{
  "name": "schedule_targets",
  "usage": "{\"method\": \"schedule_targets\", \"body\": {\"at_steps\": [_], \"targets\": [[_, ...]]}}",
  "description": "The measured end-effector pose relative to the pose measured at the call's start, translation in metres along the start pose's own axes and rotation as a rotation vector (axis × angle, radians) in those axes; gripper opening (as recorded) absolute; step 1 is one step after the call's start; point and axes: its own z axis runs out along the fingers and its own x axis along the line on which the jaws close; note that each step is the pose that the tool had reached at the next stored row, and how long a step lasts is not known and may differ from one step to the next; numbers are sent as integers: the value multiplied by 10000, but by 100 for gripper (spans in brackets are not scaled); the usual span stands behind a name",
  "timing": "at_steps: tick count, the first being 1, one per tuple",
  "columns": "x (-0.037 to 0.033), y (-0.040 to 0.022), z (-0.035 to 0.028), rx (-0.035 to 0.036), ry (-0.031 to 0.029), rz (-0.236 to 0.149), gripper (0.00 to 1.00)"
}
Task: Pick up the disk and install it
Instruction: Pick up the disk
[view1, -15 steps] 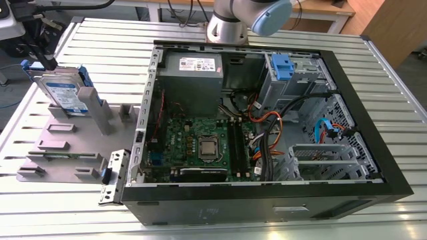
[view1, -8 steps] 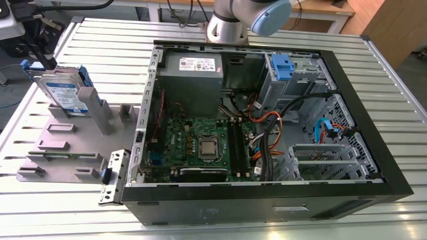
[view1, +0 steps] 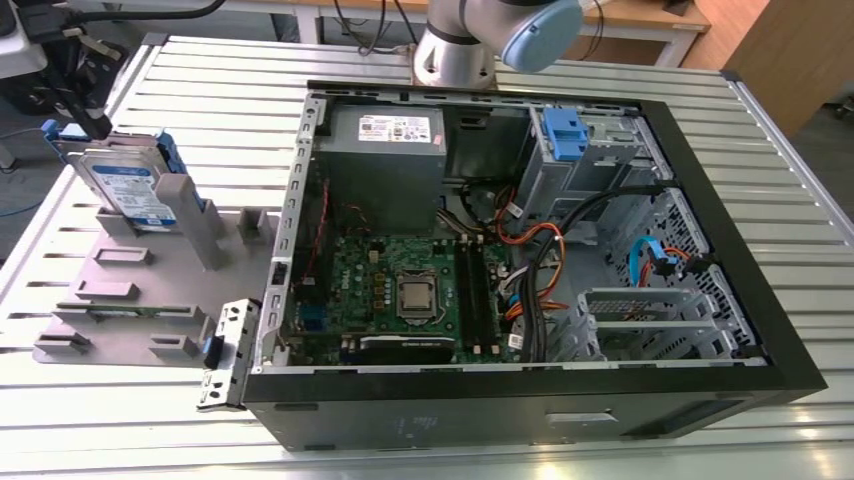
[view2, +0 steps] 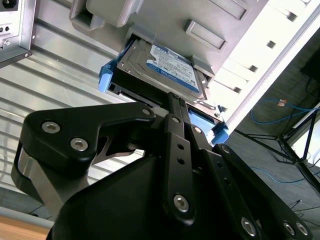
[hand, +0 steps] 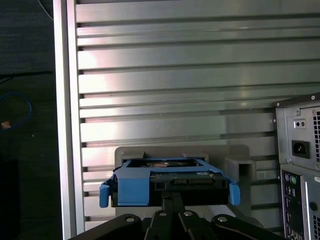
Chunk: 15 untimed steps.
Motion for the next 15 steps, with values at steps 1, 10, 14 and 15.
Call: {"method": "schedule_targets", "body": {"at_steps": [1,10,14,15], "targets": [[0,0,0,2,0,0,11],[0,1,-16,2,0,-29,11],[0,1,-17,-9,20,-446,11],[0,1,-17,-13,25,-592,11]]}}
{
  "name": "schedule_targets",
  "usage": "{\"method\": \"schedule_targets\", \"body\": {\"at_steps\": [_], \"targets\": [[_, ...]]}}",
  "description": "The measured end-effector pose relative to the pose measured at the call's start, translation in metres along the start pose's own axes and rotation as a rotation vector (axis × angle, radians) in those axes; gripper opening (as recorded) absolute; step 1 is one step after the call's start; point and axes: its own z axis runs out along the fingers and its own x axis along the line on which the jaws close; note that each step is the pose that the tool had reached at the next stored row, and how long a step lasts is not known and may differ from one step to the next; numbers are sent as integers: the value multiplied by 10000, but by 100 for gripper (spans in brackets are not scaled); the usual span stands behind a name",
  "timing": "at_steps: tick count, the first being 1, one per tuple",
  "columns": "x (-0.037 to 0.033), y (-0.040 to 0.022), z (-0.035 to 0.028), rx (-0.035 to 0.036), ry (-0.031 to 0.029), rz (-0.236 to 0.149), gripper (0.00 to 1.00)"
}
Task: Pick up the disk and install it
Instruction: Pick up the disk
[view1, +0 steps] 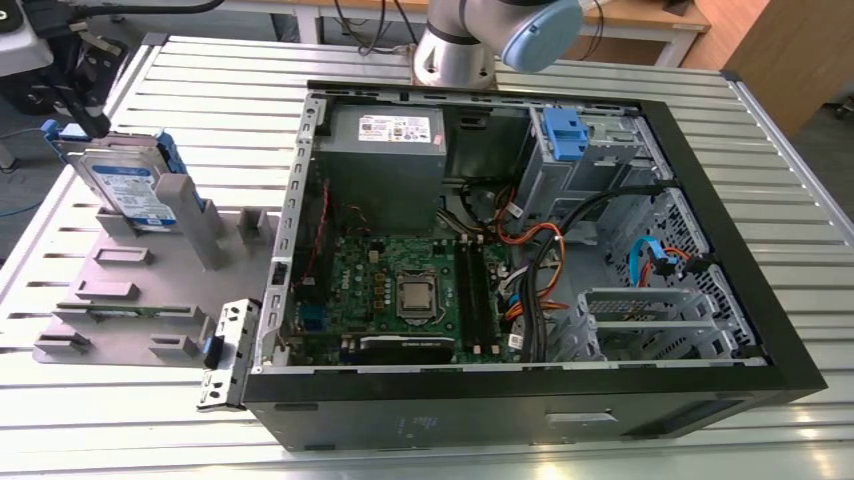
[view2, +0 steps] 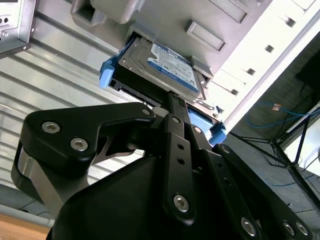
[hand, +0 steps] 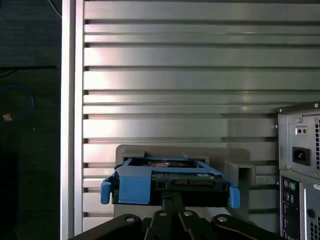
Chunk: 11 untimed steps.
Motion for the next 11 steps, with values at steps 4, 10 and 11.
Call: {"method": "schedule_targets", "body": {"at_steps": [4,10,11], "targets": [[0,0,0,-28,47,-1076,11],[0,0,0,-37,62,-1420,11],[0,0,0,-37,62,-1421,11]]}}
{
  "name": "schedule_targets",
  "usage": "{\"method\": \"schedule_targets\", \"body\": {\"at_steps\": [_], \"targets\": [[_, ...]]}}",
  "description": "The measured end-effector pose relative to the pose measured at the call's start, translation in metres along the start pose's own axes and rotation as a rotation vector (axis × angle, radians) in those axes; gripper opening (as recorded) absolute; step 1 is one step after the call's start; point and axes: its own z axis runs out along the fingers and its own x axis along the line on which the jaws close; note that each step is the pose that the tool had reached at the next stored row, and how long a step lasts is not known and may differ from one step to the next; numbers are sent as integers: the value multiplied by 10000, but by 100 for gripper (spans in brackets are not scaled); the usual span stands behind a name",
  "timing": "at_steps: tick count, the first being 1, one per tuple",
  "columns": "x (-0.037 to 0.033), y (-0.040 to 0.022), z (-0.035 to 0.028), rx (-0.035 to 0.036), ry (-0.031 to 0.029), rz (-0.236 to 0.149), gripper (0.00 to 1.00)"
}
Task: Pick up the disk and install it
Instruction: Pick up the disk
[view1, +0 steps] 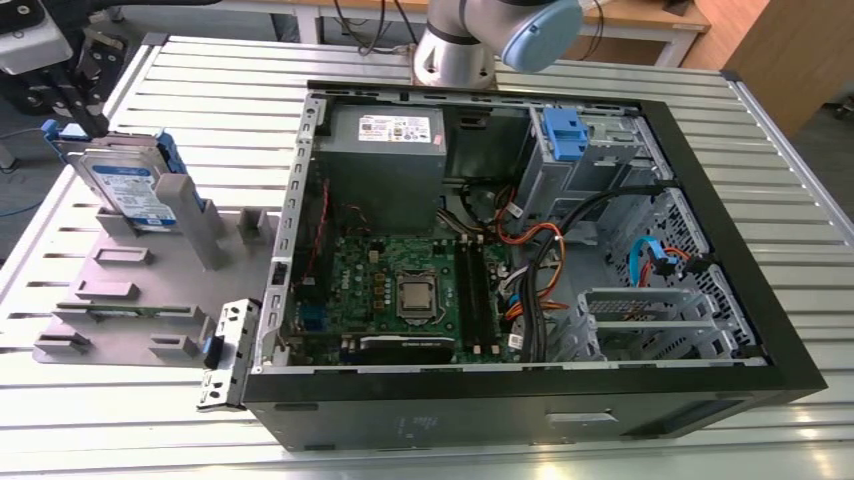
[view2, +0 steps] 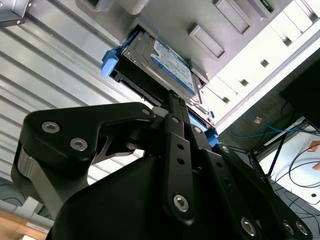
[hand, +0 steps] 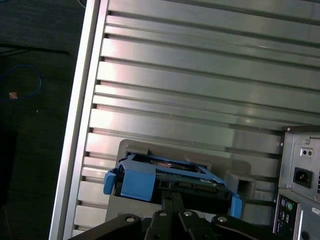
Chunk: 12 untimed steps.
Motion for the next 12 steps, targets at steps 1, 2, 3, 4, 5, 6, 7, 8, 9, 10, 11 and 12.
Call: {"method": "schedule_targets", "body": {"at_steps": [1,2,3,4,5,6,7,8,9,10,11,12], "targets": [[0,0,0,0,0,0,11],[0,0,0,0,1,0,11],[0,0,0,0,0,-1,11],[0,0,0,0,0,-1,11],[0,0,0,0,1,-12,11],[0,0,0,-1,2,-44,11],[0,0,0,-3,5,-102,11],[0,0,0,-5,8,-180,11],[0,0,0,-7,12,-261,11],[0,0,0,-10,15,-350,11],[0,0,0,-12,20,-447,11],[0,0,0,-15,24,-555,11]]}}
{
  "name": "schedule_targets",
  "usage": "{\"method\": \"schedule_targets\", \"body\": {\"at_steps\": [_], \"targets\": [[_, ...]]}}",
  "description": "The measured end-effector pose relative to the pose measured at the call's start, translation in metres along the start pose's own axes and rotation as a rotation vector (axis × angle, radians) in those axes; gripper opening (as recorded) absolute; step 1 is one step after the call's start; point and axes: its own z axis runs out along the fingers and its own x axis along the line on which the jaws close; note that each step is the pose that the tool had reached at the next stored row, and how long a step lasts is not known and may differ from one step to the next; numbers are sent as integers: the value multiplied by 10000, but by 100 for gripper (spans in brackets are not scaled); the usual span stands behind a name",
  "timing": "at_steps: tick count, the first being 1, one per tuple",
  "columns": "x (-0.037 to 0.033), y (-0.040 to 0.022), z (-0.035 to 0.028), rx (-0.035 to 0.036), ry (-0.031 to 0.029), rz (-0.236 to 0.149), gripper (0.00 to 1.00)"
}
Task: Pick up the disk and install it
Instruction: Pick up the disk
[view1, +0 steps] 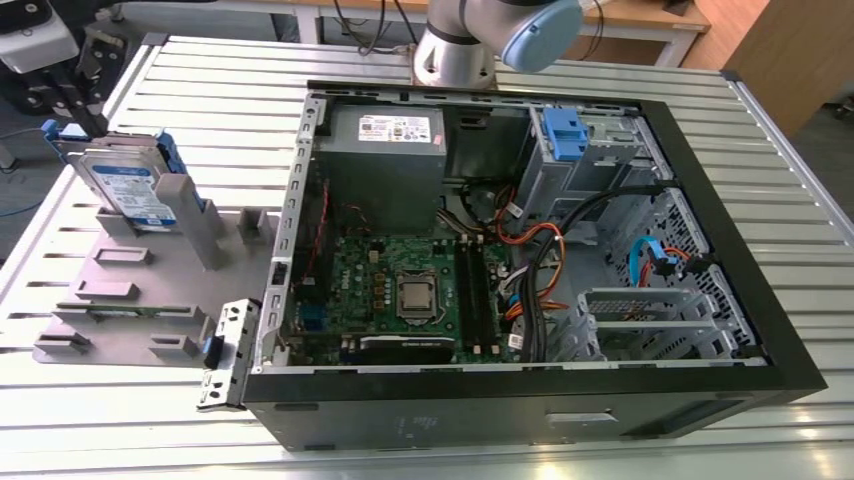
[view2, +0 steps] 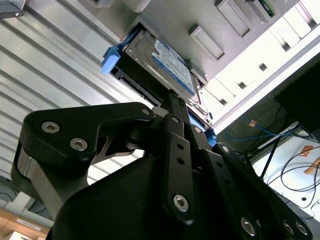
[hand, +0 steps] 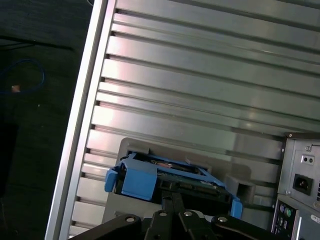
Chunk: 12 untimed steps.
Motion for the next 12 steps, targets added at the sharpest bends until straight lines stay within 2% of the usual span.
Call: {"method": "schedule_targets", "body": {"at_steps": [6,12], "targets": [[0,0,0,-15,25,-587,11],[0,0,0,-16,27,-613,11]]}}
